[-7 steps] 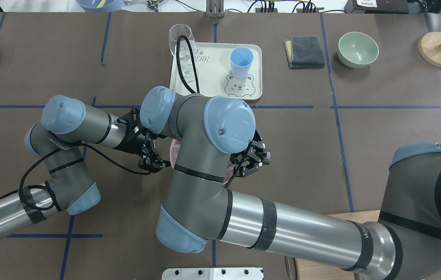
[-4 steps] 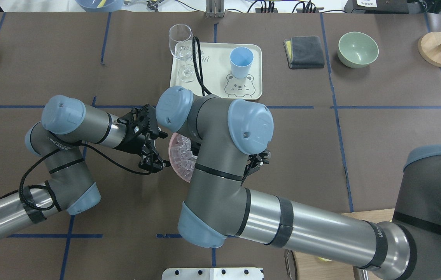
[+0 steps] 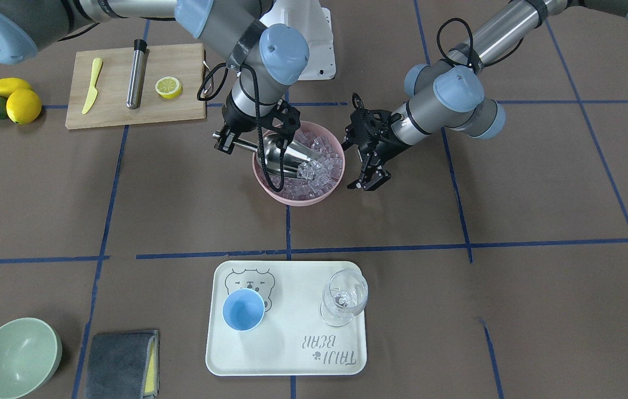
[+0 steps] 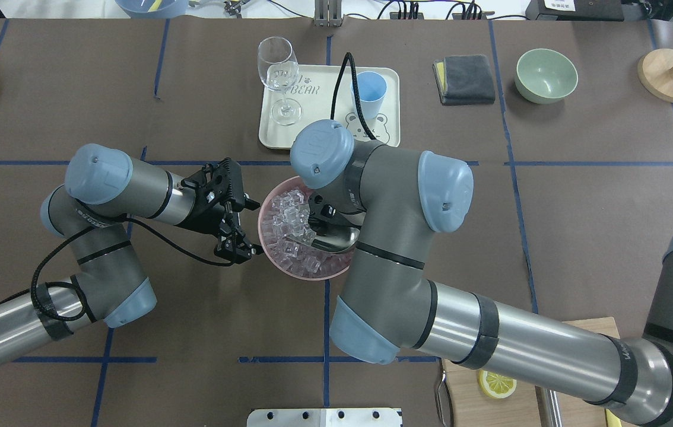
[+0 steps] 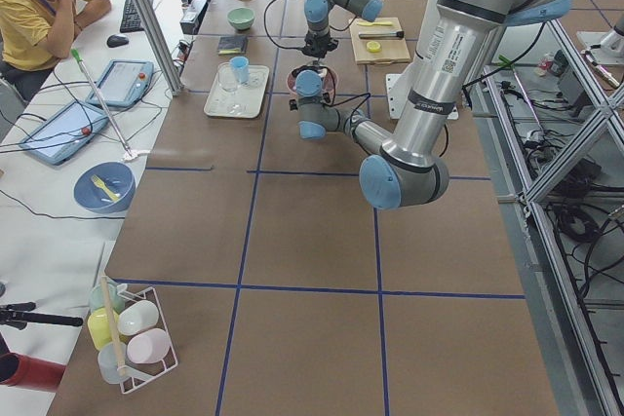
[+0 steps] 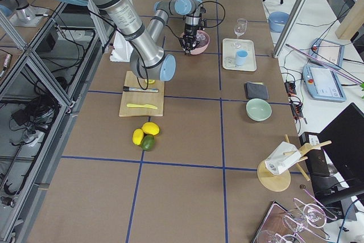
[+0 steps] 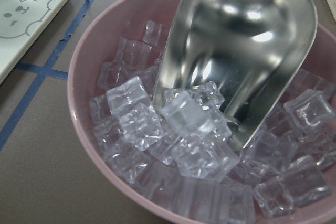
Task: Put ice in cup with scoop
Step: 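Lift the scoop loaded with ice cubes out of the bowl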
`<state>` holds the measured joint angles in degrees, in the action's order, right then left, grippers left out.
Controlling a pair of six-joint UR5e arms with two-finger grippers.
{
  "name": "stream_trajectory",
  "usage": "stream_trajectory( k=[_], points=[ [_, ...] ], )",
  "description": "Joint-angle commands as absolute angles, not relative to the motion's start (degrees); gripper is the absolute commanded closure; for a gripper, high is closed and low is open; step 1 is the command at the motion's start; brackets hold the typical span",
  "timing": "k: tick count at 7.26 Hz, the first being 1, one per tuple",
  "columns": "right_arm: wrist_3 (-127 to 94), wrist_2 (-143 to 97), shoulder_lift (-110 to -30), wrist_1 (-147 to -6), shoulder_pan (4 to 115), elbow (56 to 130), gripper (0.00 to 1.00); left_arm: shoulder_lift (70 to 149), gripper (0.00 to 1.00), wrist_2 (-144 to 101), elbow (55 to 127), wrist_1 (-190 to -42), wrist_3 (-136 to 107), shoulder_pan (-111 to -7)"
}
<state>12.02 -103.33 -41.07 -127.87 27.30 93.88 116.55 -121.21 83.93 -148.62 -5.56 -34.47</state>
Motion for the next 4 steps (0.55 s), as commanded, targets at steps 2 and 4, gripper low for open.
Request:
stream_trajectory(
  k=[2, 4],
  points=[
    [11.3, -105.2, -44.6, -121.1, 27.4, 94.8, 1.00, 117.3, 0.00, -121.2, 83.9, -148.6, -5.7, -34.5],
    [11.1, -106.7, -45.2, -119.1, 27.9, 95.4, 1.00, 117.4, 0.00, -121.2, 84.1, -148.6, -5.8, -34.5]
  ],
)
